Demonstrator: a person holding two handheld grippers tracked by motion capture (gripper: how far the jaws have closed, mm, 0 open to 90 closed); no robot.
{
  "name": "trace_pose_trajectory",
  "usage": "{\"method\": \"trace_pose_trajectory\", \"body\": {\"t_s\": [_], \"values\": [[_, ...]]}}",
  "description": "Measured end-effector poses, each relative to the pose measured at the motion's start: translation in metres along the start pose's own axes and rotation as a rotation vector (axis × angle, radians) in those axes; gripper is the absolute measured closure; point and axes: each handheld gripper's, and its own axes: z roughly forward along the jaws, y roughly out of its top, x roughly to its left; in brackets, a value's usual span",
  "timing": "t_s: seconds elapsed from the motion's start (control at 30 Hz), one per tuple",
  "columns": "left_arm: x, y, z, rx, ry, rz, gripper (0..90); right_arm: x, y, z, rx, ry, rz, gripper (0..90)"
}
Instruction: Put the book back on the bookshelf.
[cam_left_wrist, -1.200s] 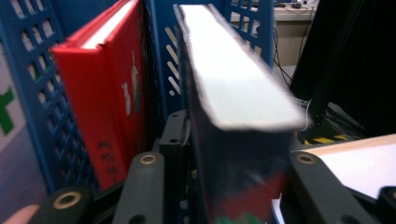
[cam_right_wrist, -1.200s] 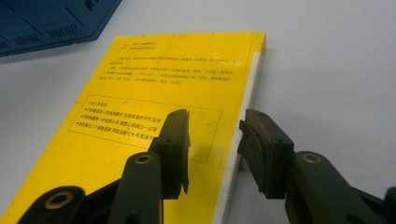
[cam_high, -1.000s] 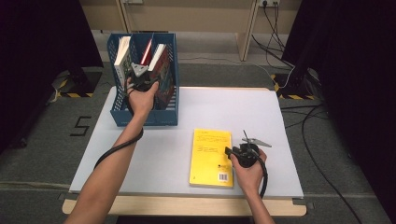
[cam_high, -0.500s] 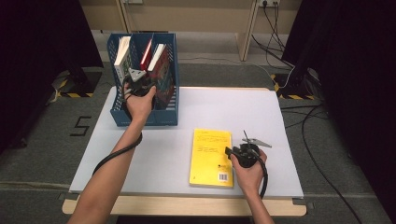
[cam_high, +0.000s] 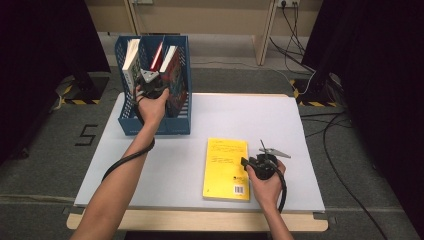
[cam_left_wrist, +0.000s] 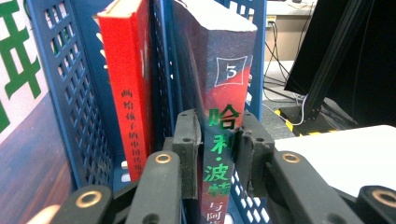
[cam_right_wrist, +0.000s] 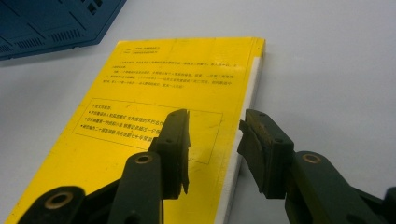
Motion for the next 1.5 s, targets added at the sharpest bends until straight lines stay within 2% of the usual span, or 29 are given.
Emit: {"method": "trace_pose_trajectory", "body": {"t_s": [0.3, 0.63, 0.67, 0.87, 1.03, 1.13, 1.3, 1.5], "values": [[0.005, 0.005, 0.009, 0.02, 0.02, -0.002, 70.9, 0.0, 0.0, 0.0, -0.001, 0.0, 0.0, 61.0], [0.004, 0.008, 0.014, 0.028, 0.019, 0.01, 70.6, 0.001, 0.0, -0.001, 0.0, -0.001, 0.012, 61.0], [0.005, 0.007, 0.013, 0.022, 0.017, 0.008, 70.5, 0.0, 0.001, -0.001, -0.004, 0.0, 0.002, 61.0], [0.004, 0.002, 0.008, 0.023, 0.004, 0.009, 69.0, 0.0, 0.001, -0.001, -0.002, 0.001, 0.009, 60.8], [0.006, -0.001, 0.01, 0.022, -0.022, -0.019, 63.8, -0.001, 0.001, -0.001, -0.005, -0.001, 0.007, 60.8], [0.005, 0.001, 0.011, 0.015, -0.016, 0.004, 61.7, -0.001, 0.001, -0.001, -0.003, -0.001, 0.009, 60.7], [0.004, 0.008, 0.013, 0.001, -0.011, -0.017, 59.1, -0.001, 0.0, 0.0, -0.002, 0.001, 0.011, 60.6], [0.006, 0.018, 0.021, 0.003, 0.002, -0.025, 61.3, -0.002, 0.001, 0.0, -0.001, 0.002, 0.013, 60.4]]}}
